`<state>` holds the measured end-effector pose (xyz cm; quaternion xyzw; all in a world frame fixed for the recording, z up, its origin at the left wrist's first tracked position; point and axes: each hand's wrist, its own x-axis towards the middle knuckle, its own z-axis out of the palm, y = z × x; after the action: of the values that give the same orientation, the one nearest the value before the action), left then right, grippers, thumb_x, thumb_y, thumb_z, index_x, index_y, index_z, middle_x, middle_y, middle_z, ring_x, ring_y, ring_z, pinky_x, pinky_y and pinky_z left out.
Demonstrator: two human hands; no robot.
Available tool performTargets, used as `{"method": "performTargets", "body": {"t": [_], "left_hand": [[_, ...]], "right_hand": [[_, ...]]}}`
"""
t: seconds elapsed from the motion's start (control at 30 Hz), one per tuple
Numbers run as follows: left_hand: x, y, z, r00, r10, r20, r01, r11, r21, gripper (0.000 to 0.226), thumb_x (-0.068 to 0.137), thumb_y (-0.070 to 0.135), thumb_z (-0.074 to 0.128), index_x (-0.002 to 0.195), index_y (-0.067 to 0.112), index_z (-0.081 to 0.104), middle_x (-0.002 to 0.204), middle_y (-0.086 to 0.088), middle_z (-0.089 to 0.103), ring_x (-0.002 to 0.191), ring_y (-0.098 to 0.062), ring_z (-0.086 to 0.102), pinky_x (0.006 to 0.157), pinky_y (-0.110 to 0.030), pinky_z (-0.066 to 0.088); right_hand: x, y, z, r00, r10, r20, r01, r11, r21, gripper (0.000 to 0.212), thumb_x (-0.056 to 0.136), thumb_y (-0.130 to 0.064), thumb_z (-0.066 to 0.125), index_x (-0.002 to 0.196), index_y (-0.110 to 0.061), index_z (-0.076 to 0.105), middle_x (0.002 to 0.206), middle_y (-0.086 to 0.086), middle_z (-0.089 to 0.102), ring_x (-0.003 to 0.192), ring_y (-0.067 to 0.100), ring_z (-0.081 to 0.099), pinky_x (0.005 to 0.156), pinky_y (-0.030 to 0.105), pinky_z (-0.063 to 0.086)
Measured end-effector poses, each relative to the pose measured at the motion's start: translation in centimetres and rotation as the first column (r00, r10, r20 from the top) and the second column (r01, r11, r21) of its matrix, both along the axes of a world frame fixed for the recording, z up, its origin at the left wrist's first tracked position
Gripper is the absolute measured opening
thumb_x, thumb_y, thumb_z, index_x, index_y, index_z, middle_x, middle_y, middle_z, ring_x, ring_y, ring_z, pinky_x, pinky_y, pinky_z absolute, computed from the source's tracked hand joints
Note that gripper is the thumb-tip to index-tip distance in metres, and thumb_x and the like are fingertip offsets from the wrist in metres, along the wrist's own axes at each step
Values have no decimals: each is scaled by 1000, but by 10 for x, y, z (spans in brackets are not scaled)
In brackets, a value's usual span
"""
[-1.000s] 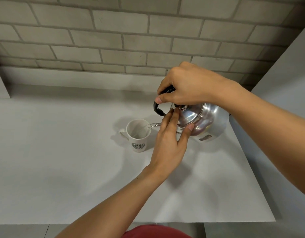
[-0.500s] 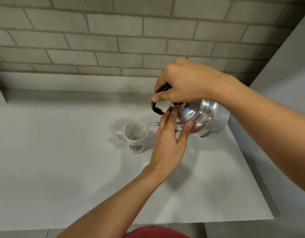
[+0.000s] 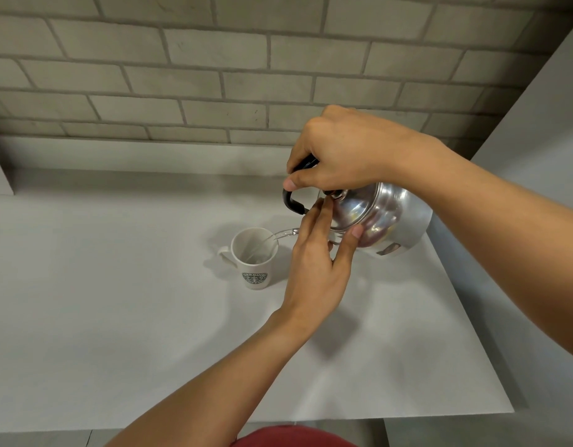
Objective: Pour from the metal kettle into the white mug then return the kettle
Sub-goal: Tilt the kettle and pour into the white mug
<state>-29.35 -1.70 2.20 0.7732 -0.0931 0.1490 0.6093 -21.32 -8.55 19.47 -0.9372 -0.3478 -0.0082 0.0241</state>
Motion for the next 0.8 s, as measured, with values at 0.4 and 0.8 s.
{"method": "performTargets", "body": {"t": [0.4,0.8], "left_hand": [[2,0,0,1000,-4,11,4,999,-37,60,102,46,56,155,24,40,151,7,46,128,20,40,102,-36,56],[2,4,-4,1000,18,24,-17,999,-46,59,103,41,57,155,20,41,147,11,46,125,25,38,102,-35,56]], "right_hand": [[-2,5,4,1000,-14,-9,13,999,-31,33,93,-57,67,99,-29,84,83,-4,81,81,21,71,74,43,60],[-1,11,3,1000,-8,0,8,999,-54,34,93,-57,67,103,-28,83,84,-2,81,80,22,71,73,42,59]]}}
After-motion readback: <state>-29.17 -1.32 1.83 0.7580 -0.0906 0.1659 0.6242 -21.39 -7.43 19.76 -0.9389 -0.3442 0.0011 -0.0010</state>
